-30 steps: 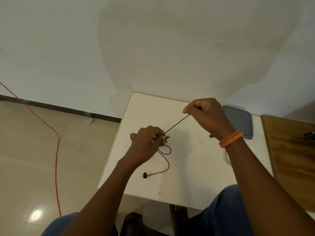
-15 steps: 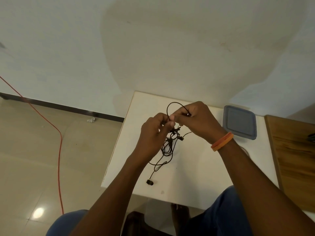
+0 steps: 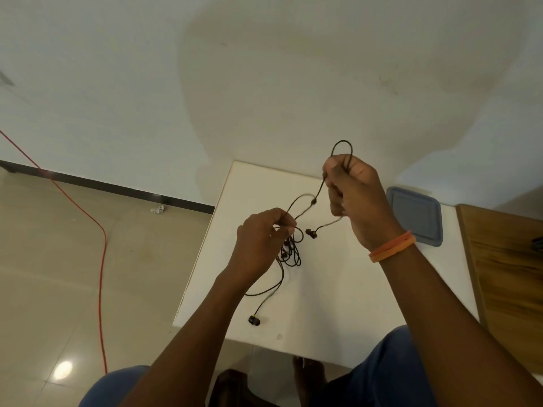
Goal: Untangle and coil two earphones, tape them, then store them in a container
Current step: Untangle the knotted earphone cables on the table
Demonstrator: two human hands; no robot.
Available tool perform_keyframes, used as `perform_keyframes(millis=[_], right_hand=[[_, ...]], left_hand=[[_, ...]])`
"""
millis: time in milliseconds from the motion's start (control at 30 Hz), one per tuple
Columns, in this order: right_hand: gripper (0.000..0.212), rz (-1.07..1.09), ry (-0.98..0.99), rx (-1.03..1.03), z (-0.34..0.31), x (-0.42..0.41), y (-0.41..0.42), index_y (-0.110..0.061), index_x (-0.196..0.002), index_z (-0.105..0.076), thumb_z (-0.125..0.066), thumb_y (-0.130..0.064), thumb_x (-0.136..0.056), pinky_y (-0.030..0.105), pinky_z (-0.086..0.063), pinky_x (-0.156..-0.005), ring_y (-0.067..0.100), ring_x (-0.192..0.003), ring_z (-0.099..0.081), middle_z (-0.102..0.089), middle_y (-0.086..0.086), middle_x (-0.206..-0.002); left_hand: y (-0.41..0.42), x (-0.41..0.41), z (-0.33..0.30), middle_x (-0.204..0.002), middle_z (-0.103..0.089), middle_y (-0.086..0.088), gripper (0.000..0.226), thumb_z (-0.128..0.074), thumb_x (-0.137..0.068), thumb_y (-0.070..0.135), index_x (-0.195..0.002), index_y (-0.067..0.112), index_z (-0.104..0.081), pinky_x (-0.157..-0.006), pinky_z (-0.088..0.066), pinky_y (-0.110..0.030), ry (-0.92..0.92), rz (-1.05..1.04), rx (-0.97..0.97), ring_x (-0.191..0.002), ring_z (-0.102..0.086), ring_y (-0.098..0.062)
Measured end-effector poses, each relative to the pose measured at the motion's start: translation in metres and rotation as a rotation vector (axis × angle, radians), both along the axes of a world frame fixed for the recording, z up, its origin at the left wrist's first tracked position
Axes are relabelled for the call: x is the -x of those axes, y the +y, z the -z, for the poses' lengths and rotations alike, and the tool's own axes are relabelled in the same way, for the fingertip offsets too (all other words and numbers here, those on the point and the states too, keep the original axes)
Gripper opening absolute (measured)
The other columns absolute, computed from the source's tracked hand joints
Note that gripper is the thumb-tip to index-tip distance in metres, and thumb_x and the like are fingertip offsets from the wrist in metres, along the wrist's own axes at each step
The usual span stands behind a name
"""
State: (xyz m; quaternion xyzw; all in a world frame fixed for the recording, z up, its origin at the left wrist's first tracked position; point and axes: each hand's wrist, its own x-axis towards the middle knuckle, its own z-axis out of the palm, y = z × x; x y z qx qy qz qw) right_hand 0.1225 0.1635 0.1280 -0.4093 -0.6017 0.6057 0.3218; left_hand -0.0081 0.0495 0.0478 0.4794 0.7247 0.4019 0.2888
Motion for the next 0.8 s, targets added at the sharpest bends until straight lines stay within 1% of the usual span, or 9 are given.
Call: perform_keyframes(millis=[100, 167, 300, 367, 433, 533, 633, 733, 800], right_hand=[[0.022, 0.036, 0.073, 0.086, -0.004, -0.002, 0.004, -0.012, -0.082, -0.054, -0.046, -0.019, -0.102, 0.02, -0.022, -0.042, 0.007, -0.041, -0.028, -0.049, 0.0, -0.069], [0.024, 0.062, 0.07, 0.097, -0.003, -0.005, 0.006, -0.013, -0.081, -0.053, -0.045, -0.022, -0.102, 0.019, -0.022, -0.042, 0.008, -0.04, -0.028, -0.05, 0.002, -0.071], [0.03, 0.094, -0.024, 0.094, 0.001, -0.006, 0.008, -0.017, -0.077, -0.05, -0.045, -0.033, -0.102, 0.018, -0.025, -0.04, 0.007, -0.04, -0.031, -0.052, -0.001, -0.066], [0.032, 0.069, -0.124, 0.08, 0.003, -0.005, 0.007, -0.018, -0.077, -0.051, -0.046, -0.039, -0.101, 0.018, -0.026, -0.039, 0.006, -0.042, -0.032, -0.055, -0.004, -0.064], [0.034, 0.003, -0.174, 0.084, 0.004, -0.004, 0.005, -0.018, -0.076, -0.052, -0.047, -0.043, -0.099, 0.019, -0.026, -0.04, 0.007, -0.044, -0.032, -0.055, -0.005, -0.061], [0.036, -0.107, -0.154, 0.112, 0.003, -0.001, 0.001, -0.018, -0.076, -0.051, -0.049, -0.046, -0.098, 0.02, -0.025, -0.04, 0.008, -0.044, -0.031, -0.056, -0.006, -0.059], [0.035, -0.197, -0.107, 0.127, 0.001, 0.0, -0.002, -0.015, -0.081, -0.052, -0.05, -0.046, -0.098, 0.021, -0.024, -0.04, 0.008, -0.043, -0.03, -0.057, -0.002, -0.063], [0.035, -0.217, -0.04, 0.133, 0.001, -0.001, -0.002, -0.011, -0.086, -0.054, -0.053, -0.044, -0.096, 0.022, -0.026, -0.042, 0.009, -0.043, -0.03, -0.059, 0.003, -0.068], [0.032, -0.189, -0.101, 0.042, 0.001, -0.001, -0.002, -0.013, -0.084, -0.057, -0.062, -0.043, -0.091, 0.021, -0.031, -0.043, 0.008, -0.044, -0.036, -0.062, 0.001, -0.07]], left_hand=[[-0.001, -0.002, 0.001, -0.076, -0.071, 0.016, 0.013, -0.056, -0.099, 0.026, -0.092, 0.024, -0.067, -0.074, -0.052, -0.032, -0.062, 0.036, 0.009, -0.076, -0.064, -0.004], [0.0, -0.003, 0.0, -0.068, -0.067, 0.013, 0.019, -0.052, -0.101, 0.027, -0.091, 0.021, -0.068, -0.066, -0.046, -0.018, -0.129, 0.023, -0.015, -0.068, -0.059, 0.0], [0.003, 0.002, -0.005, -0.063, -0.057, 0.01, 0.02, -0.054, -0.1, 0.028, -0.095, 0.017, -0.071, -0.058, -0.039, -0.009, -0.281, -0.036, -0.056, -0.06, -0.052, 0.002], [0.003, 0.002, -0.011, -0.07, -0.06, 0.008, 0.022, -0.052, -0.102, 0.029, -0.101, 0.019, -0.072, -0.058, -0.038, -0.008, -0.33, -0.046, -0.089, -0.059, -0.052, 0.004], [0.003, 0.0, -0.017, -0.084, -0.066, 0.007, 0.024, -0.048, -0.103, 0.029, -0.111, 0.023, -0.071, -0.059, -0.039, -0.009, -0.369, -0.048, -0.13, -0.06, -0.052, 0.004], [0.004, -0.003, -0.024, -0.112, -0.067, 0.005, 0.03, -0.041, -0.106, 0.03, -0.125, 0.027, -0.064, -0.061, -0.048, -0.018, -0.457, -0.007, -0.132, -0.062, -0.053, -0.007], [0.003, -0.008, -0.028, -0.131, -0.06, 0.006, 0.037, -0.034, -0.106, 0.037, -0.135, 0.026, -0.054, -0.069, -0.054, -0.024, -0.599, 0.086, -0.036, -0.075, -0.068, -0.016], [0.001, -0.011, -0.026, -0.127, -0.062, -0.003, 0.032, -0.04, -0.106, 0.026, -0.131, 0.015, -0.057, -0.076, -0.056, -0.031, -0.681, 0.139, 0.021, -0.087, -0.068, -0.019], [0.001, -0.011, -0.024, -0.109, -0.068, -0.008, 0.025, -0.048, -0.103, 0.013, -0.122, 0.007, -0.063, -0.077, -0.056, -0.032, -0.667, 0.112, -0.02, -0.082, -0.065, -0.018]])
